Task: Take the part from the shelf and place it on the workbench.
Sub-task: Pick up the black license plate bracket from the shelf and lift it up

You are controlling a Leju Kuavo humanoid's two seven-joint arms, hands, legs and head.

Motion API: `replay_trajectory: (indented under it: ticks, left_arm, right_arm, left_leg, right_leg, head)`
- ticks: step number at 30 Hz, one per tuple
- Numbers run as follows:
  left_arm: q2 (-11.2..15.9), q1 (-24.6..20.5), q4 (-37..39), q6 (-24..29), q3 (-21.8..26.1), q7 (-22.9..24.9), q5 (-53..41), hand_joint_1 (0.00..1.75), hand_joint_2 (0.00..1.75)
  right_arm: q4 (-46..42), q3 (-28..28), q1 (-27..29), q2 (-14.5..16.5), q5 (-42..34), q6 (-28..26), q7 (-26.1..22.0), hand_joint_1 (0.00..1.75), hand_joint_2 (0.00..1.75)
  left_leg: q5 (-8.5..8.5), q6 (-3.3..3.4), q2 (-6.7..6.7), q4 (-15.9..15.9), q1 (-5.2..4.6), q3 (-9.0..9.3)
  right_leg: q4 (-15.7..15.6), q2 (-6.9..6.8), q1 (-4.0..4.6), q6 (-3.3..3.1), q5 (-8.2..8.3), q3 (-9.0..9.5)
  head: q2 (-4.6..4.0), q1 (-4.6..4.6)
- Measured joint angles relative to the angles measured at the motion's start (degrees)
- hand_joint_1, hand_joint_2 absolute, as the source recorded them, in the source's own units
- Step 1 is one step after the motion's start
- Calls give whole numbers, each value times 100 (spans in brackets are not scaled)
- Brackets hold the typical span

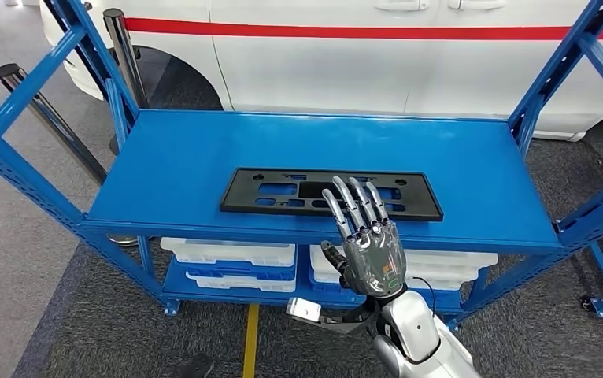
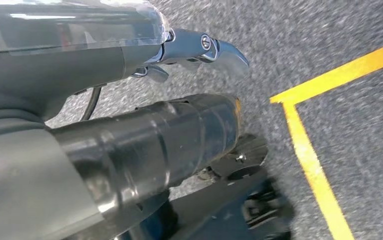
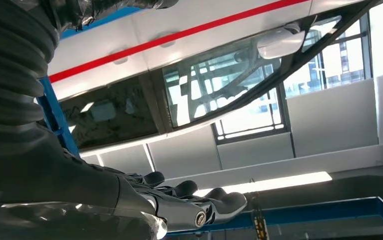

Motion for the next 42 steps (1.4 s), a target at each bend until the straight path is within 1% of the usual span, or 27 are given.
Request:
replay_trajectory:
  ticks: [1,4,6,7,9,10,11,12,14,15,17,19,21,22,24,25,26,27,29,30,31,33,36,38,40,41,42]
  left_arm:
    - [0,-6,0,1,-1,-1,0,0,0]
    - [1,-2,0,3,-2,0,0,0,0]
    - [1,-4,0,3,-3,-2,0,0,0]
    - [0,-8,0,3,-3,-2,0,0,0]
    - [0,-13,0,2,-4,0,0,0,0]
    - [0,-9,0,2,-4,2,0,0,0]
    - [0,-5,0,2,-4,4,0,0,0]
    - [-1,-1,0,2,-4,5,0,0,0]
    - [-5,2,0,2,-4,5,0,0,0]
    - [-7,-3,0,2,-4,5,0,0,0]
    - [-9,-10,0,2,-4,7,0,0,0]
    - [-9,-13,0,1,-4,11,1,0,0]
    - [-9,-16,0,1,-5,15,5,0,0]
    - [-9,-19,0,2,-6,16,9,0,0]
    - [-9,-15,0,2,-7,16,23,0,0]
    - [-9,-6,0,2,-7,18,29,0,0]
    - [-8,2,0,2,-7,20,35,0,0]
    - [-8,8,0,2,-7,21,39,0,0]
    - [-5,8,0,3,-7,22,45,0,0]
    - [-3,4,0,3,-7,23,48,0,0]
    - [0,-4,0,4,-7,24,50,0,0]
    - [7,-11,0,4,-8,28,52,0,0]
    - [9,-12,0,4,-11,36,52,0,0]
    - [7,-22,0,4,-16,39,52,0,0]
    - [7,-23,0,4,-21,42,52,0,0]
    - [8,-19,0,4,-22,44,52,0,0]
    - [8,-16,0,4,-22,49,52,0,0]
  right_arm:
    - [-3,-3,1,-10,3,0,5,0,175]
    - [-14,-18,7,-40,3,-1,9,0,175]
    - [-33,-37,2,-60,5,-2,10,0,175]
    - [-40,-47,5,-70,7,-2,10,0,175]
    - [-42,-55,24,-93,7,-1,11,0,175]
    - [-40,-56,41,-109,7,0,11,0,175]
    - [-40,-56,53,-123,7,0,11,0,175]
    - [-39,-57,58,-133,7,0,11,0,175]
    - [-38,-60,56,-145,7,0,11,0,175]
    - [-39,-62,53,-146,7,0,11,0,175]
    - [-40,-64,56,-153,7,0,11,0,175]
    - [-43,-69,61,-161,6,0,13,0,175]
    - [-47,-74,54,-164,4,0,16,0,175]
    - [-49,-75,51,-164,3,1,16,0,175]
    - [-48,-77,53,-166,-1,4,19,0,175]
    - [-46,-77,60,-167,-5,8,19,0,175]
    - [-45,-77,67,-169,-10,12,20,0,175]
    - [-44,-77,72,-172,-17,18,20,0,175]
    - [-43,-77,76,-178,-43,45,19,0,175]
    - [-43,-78,73,-182,-64,65,19,0,175]
    - [-42,-79,71,-185,-90,86,17,0,175]
    - [-41,-82,67,-191,-140,116,13,0,175]
    - [-42,-89,53,-199,-221,169,-3,0,175]
    - [-39,-95,45,-209,-268,201,-10,0,175]
    - [-27,-97,57,-224,-295,210,-16,0,175]
    - [-20,-97,67,-233,-301,210,-17,0,175]
    - [-12,-97,72,-241,-303,210,-18,0,175]
  left_leg:
    - [28,25,-2,-174,-14,73]
    - [-15,95,-9,-278,-13,117]
    - [-12,157,-9,-334,13,164]
    - [-17,183,-6,-350,18,185]
    - [-43,218,-2,-349,15,202]
    - [-60,224,-3,-344,14,213]
    - [-81,224,-6,-336,13,232]
    - [-106,218,-9,-327,13,260]
    - [-170,189,-15,-311,11,323]
    - [-199,166,-17,-297,0,339]
    - [-230,116,-20,-290,-21,340]
    - [-256,58,-19,-295,-25,348]
    - [-382,-4,-14,-122,-12,293]
    - [-524,-30,-12,145,-3,171]
    - [-837,-61,-11,910,3,-224]
    - [-912,-68,-11,1239,4,-421]
    - [-863,-68,-11,1361,4,-525]
    - [-703,-60,-11,1265,4,-523]
    - [-224,-14,-12,517,0,-223]
    - [-71,15,-13,151,-13,-53]
    - [0,41,-14,-99,-26,62]
    - [-29,81,-20,-235,-53,124]
    - [-20,165,-21,-333,-9,181]
    - [-24,219,-15,-373,7,224]
    - [-51,243,-11,-370,4,244]
    - [-69,244,-13,-368,3,262]
    - [-91,239,-17,-364,2,289]
  right_leg:
    - [4,1,7,30,-17,3]
    - [4,-7,5,122,-49,-1]
    - [248,-19,-7,179,-203,-104]
    - [545,-23,-19,202,-347,-254]
    - [1293,-27,-27,236,-621,-679]
    - [1542,-28,-32,247,-649,-848]
    - [1581,-29,-37,251,-560,-917]
    - [1394,-31,-40,248,-366,-872]
    - [659,-37,-40,217,83,-569]
    - [339,-40,-27,195,203,-432]
    - [95,-35,0,148,213,-331]
    - [58,-22,-2,89,201,-315]
    - [22,-25,-24,17,189,-265]
    - [6,-33,-33,-16,180,-236]
    - [6,-46,-24,-58,148,-204]
    - [8,-46,-20,-69,132,-188]
    - [10,-40,-17,-72,113,-167]
    - [12,-32,-16,-68,91,-135]
    - [12,-19,-16,-45,34,-50]
    - [16,-15,-7,-24,7,-21]
    - [18,-13,-1,2,-11,-7]
    - [6,-11,9,62,-24,-8]
    - [117,-19,13,146,-131,-43]
    - [700,-27,2,183,-413,-332]
    - [1454,-30,-13,214,-660,-772]
    - [1628,-31,-21,223,-642,-907]
    - [1569,-32,-28,224,-501,-925]
  head:
    - [0,2]
    - [0,2]
    - [0,6]
    - [0,7]
    - [0,8]
    - [0,9]
    - [0,8]
    - [0,9]
    - [0,10]
    - [0,9]
    - [0,7]
    - [0,5]
    - [0,0]
    - [0,-3]
    - [0,-7]
    - [0,-6]
    - [0,-7]
    - [0,-7]
    - [0,-6]
    - [0,-5]
    - [0,-5]
    - [0,-3]
    - [0,-1]
    - [0,5]
    - [0,4]
    - [0,4]
    - [0,4]
